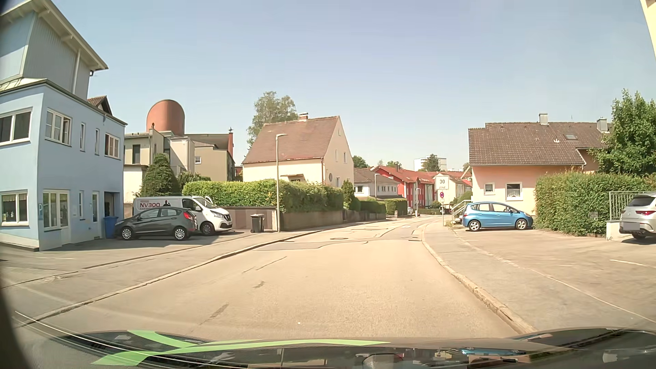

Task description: Follow the waypoints while adhering to traffic rules and regulations

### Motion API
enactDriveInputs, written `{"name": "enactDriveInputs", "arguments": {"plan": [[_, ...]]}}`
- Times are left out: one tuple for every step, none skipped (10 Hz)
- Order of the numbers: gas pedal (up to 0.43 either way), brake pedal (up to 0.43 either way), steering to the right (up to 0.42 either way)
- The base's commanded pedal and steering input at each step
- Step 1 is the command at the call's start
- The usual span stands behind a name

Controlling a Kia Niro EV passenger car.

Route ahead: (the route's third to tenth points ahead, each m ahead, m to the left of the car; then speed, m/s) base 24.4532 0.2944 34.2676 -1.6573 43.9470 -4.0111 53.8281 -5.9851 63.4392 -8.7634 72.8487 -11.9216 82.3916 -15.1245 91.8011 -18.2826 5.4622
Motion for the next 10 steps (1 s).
{"name": "enactDriveInputs", "arguments": {"plan": [[0.118, 0.000, 0.026], [0.118, 0.000, 0.023], [0.118, 0.000, 0.023], [0.118, 0.000, 0.023], [0.098, 0.000, 0.022], [0.087, 0.000, 0.023], [0.087, 0.000, 0.025], [0.087, 0.000, 0.028], [0.087, 0.000, 0.032], [0.087, 0.000, 0.033]]}}
